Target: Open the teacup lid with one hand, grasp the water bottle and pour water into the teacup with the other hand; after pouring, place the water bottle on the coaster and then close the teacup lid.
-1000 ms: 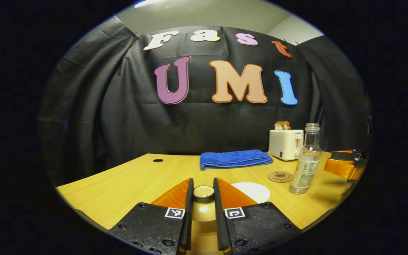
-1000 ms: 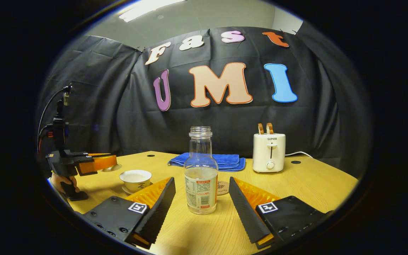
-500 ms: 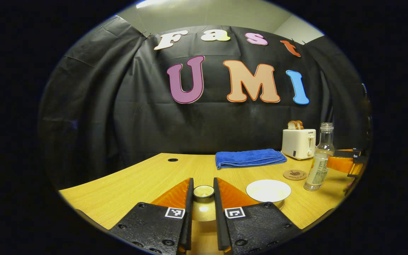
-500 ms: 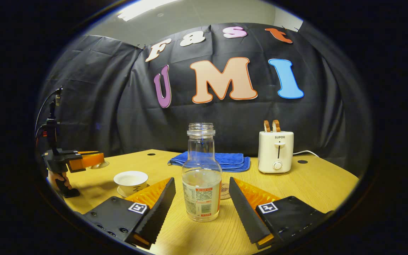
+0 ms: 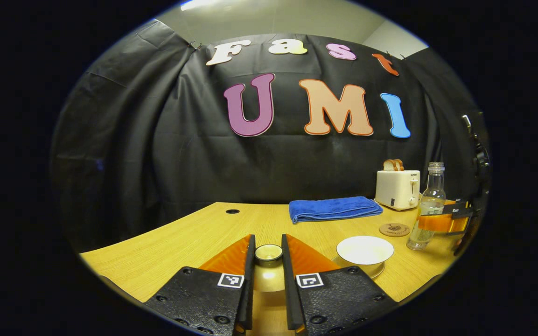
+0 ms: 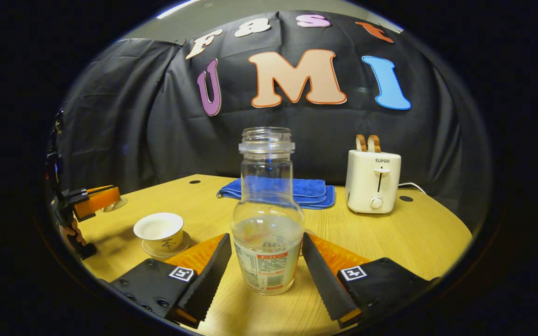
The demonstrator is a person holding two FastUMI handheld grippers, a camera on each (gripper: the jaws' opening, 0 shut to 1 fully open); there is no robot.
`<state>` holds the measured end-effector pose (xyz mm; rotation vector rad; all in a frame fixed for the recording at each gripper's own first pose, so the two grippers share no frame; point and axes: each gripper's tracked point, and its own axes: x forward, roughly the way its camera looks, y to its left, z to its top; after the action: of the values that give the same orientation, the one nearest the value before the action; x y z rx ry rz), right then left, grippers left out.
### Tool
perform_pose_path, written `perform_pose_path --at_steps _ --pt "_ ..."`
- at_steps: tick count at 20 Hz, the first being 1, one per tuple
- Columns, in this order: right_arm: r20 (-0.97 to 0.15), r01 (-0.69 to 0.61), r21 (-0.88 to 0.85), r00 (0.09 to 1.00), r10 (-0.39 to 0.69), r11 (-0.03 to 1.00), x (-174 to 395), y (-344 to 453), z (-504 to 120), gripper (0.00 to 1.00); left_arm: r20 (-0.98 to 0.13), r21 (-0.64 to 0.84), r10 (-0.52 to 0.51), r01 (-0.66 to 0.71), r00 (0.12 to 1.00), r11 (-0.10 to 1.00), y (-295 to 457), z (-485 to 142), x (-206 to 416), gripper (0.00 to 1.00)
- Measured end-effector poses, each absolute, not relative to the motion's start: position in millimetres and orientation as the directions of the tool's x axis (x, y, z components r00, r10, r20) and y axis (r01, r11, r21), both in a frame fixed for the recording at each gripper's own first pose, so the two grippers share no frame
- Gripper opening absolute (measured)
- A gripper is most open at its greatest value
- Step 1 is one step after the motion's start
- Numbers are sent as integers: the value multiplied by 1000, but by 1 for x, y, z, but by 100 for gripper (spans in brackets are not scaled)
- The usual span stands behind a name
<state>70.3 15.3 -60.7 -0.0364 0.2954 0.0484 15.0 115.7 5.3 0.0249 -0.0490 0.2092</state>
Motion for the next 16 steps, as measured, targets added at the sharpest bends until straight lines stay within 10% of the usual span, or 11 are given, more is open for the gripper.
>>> perform_pose_path --at_steps 5,16 --pt "-353 -18 -54 935 -3 998 76 8 -71 81 52 20 209 -211 976 977 116 6 15 26" --pt "-272 0 -475 951 -146 880 79 -12 -22 81 52 19 209 -210 977 977 116 5 14 26"
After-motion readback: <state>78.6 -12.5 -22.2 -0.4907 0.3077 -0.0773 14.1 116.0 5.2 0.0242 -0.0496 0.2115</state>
